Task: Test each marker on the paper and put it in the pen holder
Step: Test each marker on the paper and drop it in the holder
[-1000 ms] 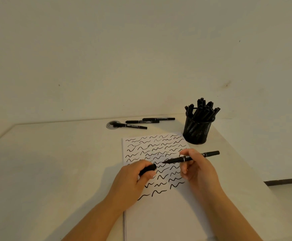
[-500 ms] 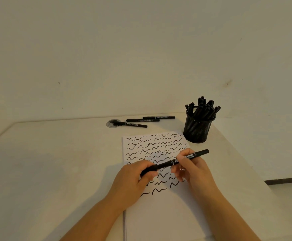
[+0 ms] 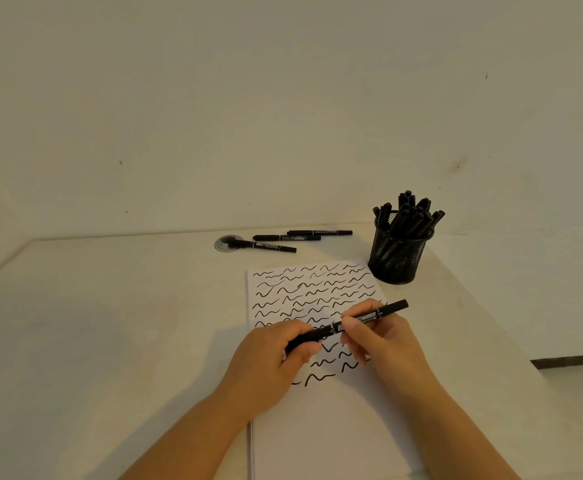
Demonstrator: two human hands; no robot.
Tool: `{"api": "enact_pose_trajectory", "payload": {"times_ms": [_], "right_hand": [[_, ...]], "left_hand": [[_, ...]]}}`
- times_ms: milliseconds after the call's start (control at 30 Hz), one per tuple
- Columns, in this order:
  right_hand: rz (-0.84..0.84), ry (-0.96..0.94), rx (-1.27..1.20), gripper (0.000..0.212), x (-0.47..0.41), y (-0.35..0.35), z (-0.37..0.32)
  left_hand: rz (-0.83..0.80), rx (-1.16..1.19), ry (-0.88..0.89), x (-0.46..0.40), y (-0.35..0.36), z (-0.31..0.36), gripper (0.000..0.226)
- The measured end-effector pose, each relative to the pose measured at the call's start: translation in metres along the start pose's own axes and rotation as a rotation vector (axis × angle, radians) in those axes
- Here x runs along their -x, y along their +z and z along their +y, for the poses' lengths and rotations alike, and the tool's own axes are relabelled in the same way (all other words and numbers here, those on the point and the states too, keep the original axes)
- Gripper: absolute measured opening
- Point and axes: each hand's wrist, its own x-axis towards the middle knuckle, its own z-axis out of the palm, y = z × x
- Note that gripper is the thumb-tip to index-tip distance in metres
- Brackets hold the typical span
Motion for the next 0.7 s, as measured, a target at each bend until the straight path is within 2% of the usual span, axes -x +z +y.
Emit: {"api": "enact_pose_trajectory", "payload": {"times_ms": [133,333,400,500,600,667,700], "right_hand": [[-0.057,0.01,0.014,0.012,0.0,0.0014,-0.0004],[-0.105,0.023,-0.022,0.012,0.0004,0.0006,0.0031],[-0.139,0.005,-0.052,0.002,0.0005,0.0003,0.0023],[-0.166,-0.009,-0.076,0.017,0.0005,-0.0006,0.0023],[-0.153,-0.018,-0.058,0.012,0.0007,0.0007,0.0041],[-0.082,-0.025,0.021,0.002,-0.0007,0.0039,0.0045],[-0.023,-0.026,0.098,0.007,-0.0014,0.0056,0.0062]], "left_hand": [[0.023,-0.025,0.027,0.0001,0.0011,-0.0016,0.021],[0.019,-0.02,0.029,0.0006,0.0015,0.0002,0.014],[0.006,0.026,0.014,0.0001,0.0015,0.0016,0.017],[-0.017,0.092,-0.009,-0.0004,0.0008,0.0009,0.019],[-0.017,0.101,-0.014,-0.001,0.0005,0.0011,0.019],[-0.003,0.061,-0.01,-0.002,0.0007,0.0029,0.019],[0.011,0.031,-0.008,-0.0023,0.0011,0.0036,0.018]]}}
